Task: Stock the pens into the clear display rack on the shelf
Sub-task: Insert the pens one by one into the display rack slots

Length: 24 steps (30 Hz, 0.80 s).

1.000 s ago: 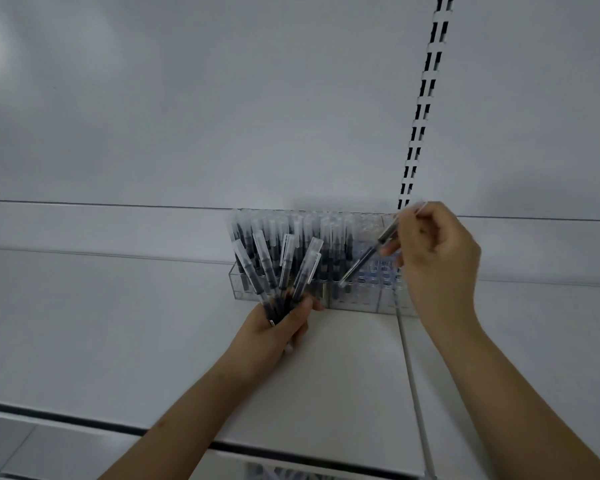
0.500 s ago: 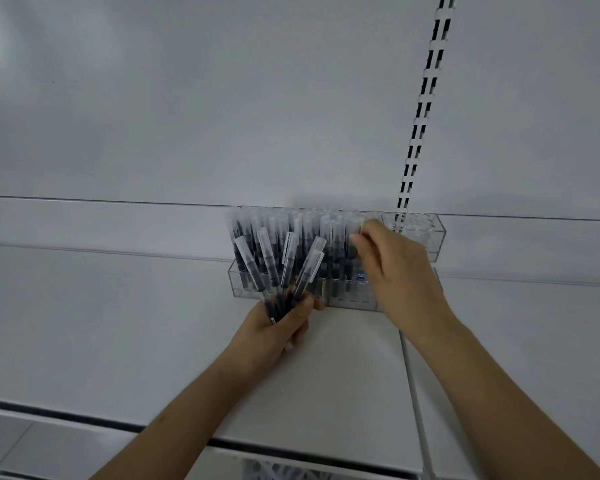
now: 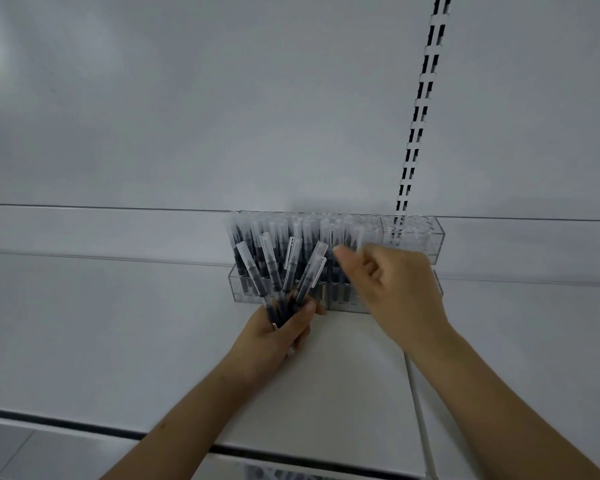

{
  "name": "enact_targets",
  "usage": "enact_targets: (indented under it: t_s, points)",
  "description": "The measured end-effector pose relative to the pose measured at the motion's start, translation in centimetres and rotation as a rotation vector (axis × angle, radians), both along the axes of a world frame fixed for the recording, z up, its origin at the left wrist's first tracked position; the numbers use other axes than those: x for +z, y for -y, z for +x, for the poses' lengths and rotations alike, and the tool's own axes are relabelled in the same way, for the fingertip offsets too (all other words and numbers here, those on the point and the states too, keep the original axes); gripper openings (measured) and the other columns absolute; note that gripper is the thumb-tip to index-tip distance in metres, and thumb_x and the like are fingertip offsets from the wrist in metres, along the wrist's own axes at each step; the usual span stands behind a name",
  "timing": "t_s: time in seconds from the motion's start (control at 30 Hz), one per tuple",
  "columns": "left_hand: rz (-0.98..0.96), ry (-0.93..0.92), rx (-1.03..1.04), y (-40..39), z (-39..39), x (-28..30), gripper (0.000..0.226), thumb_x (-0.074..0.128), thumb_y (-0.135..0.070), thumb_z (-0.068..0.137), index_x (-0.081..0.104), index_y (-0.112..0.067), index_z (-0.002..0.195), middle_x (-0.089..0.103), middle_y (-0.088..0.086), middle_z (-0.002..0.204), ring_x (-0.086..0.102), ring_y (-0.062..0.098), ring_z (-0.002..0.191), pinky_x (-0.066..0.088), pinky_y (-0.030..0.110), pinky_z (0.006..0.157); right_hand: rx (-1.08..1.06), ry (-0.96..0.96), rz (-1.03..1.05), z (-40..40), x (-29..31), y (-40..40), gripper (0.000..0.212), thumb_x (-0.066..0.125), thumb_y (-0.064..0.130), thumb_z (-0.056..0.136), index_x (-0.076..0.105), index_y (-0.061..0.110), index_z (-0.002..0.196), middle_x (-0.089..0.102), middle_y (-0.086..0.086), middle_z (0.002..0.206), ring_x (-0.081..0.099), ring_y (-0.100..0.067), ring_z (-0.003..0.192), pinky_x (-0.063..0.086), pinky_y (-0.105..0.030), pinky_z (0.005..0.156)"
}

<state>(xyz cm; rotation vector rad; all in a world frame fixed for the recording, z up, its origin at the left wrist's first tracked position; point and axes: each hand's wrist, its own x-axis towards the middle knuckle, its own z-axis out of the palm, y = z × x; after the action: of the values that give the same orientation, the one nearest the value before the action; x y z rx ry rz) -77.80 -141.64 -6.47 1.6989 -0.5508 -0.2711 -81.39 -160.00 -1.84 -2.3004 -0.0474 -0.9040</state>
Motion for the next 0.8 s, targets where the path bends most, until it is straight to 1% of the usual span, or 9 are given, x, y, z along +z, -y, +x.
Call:
enact_targets:
  t_s: [0.1, 0.2, 0.3, 0.37, 0.43, 0.5, 0.57, 0.73, 0.8]
  points:
    - [0.033, 0.045, -0.003, 0.1, -0.2, 0.2, 0.042, 0.051, -0.041, 0.089, 0.064, -0.001, 0.089, 0.047, 0.001, 0.058, 0.041, 0.01, 0.05, 0.035, 0.019, 0.052, 0.183, -0.101, 0.038, 0.2, -0.6, -1.6, 0.044, 0.059, 0.059, 0.085, 0.063, 0.02, 0.065, 0.06, 0.008, 0.051, 0.059, -0.009, 0.048, 0.051, -0.032, 0.049]
    - [0.052, 0.056, 0.005, 0.2, -0.3, 0.3, 0.049, 0.049, -0.043, 0.09, 0.058, 0.004, 0.083, 0.048, 0.001, 0.057, 0.042, 0.011, 0.051, 0.036, 0.02, 0.054, 0.195, -0.107, 0.141, 0.7, -1.2, -1.8, 0.035, 0.068, 0.04, 0.089, 0.061, 0.015, 0.065, 0.064, 0.005, 0.054, 0.064, -0.009, 0.049, 0.054, -0.038, 0.05]
    - [0.023, 0.011, 0.002, 0.0, -0.3, 0.3, 0.037, 0.047, -0.037, 0.096, 0.065, -0.007, 0.088, 0.049, 0.0, 0.06, 0.044, 0.01, 0.052, 0.038, 0.019, 0.055, 0.126, 0.011, 0.233, 0.3, -0.5, -1.2, 0.03, 0.064, 0.029, 0.094, 0.061, 0.012, 0.07, 0.063, 0.003, 0.054, 0.064, -0.01, 0.047, 0.054, -0.04, 0.049]
    - [0.017, -0.014, -0.002, 0.0, -0.2, 0.3, 0.035, 0.046, -0.037, 0.097, 0.065, -0.01, 0.083, 0.047, 0.001, 0.059, 0.043, 0.01, 0.052, 0.037, 0.019, 0.055, 0.066, 0.162, 0.387, 0.0, 0.1, -0.5, 0.032, 0.057, 0.024, 0.099, 0.058, 0.006, 0.074, 0.061, -0.004, 0.056, 0.063, -0.02, 0.047, 0.052, -0.042, 0.048]
    - [0.007, -0.031, -0.001, 0.0, -0.2, 0.3, 0.032, 0.046, -0.033, 0.098, 0.067, -0.011, 0.087, 0.044, 0.003, 0.06, 0.041, 0.01, 0.052, 0.036, 0.018, 0.054, -0.014, 0.327, 0.483, 0.0, 0.5, 0.6, 0.034, 0.047, 0.026, 0.103, 0.052, 0.003, 0.079, 0.063, -0.008, 0.064, 0.06, -0.025, 0.049, 0.051, -0.038, 0.047]
    - [0.001, -0.05, -0.001, -0.1, -0.2, 0.3, 0.029, 0.047, -0.03, 0.098, 0.068, -0.012, 0.09, 0.042, 0.004, 0.059, 0.039, 0.012, 0.053, 0.035, 0.017, 0.053, -0.11, 0.416, 0.47, 0.2, 0.5, 1.7, 0.027, 0.042, 0.024, 0.104, 0.049, 0.007, 0.084, 0.065, -0.006, 0.071, 0.061, -0.016, 0.051, 0.049, -0.027, 0.05]
    - [0.013, -0.064, 0.002, -0.1, -0.1, 0.2, 0.027, 0.048, -0.031, 0.098, 0.068, -0.015, 0.088, 0.041, 0.002, 0.057, 0.039, 0.013, 0.052, 0.035, 0.017, 0.051, -0.182, 0.409, 0.396, 0.5, 0.1, 2.3, 0.022, 0.039, 0.024, 0.105, 0.049, 0.011, 0.09, 0.066, -0.002, 0.074, 0.064, -0.008, 0.055, 0.048, -0.019, 0.052]
    - [0.028, -0.067, 0.022, -0.1, 0.0, 0.1, 0.027, 0.048, -0.033, 0.097, 0.067, -0.019, 0.085, 0.041, -0.001, 0.054, 0.039, 0.011, 0.049, 0.034, 0.017, 0.049, -0.116, 0.17, 0.209, 1.4, -1.1, 2.3, 0.014, 0.042, 0.028, 0.104, 0.05, 0.02, 0.095, 0.063, 0.006, 0.072, 0.064, -0.004, 0.064, 0.049, -0.015, 0.058]
    - [0.031, -0.061, 0.02, -0.1, 0.2, 0.0, 0.026, 0.049, -0.033, 0.097, 0.067, -0.018, 0.085, 0.041, -0.001, 0.053, 0.039, 0.012, 0.049, 0.034, 0.017, 0.049, -0.102, 0.133, 0.154, 1.6, -0.7, 2.3, 0.017, 0.04, 0.032, 0.102, 0.05, 0.02, 0.096, 0.062, 0.008, 0.07, 0.062, -0.002, 0.063, 0.048, -0.014, 0.058]
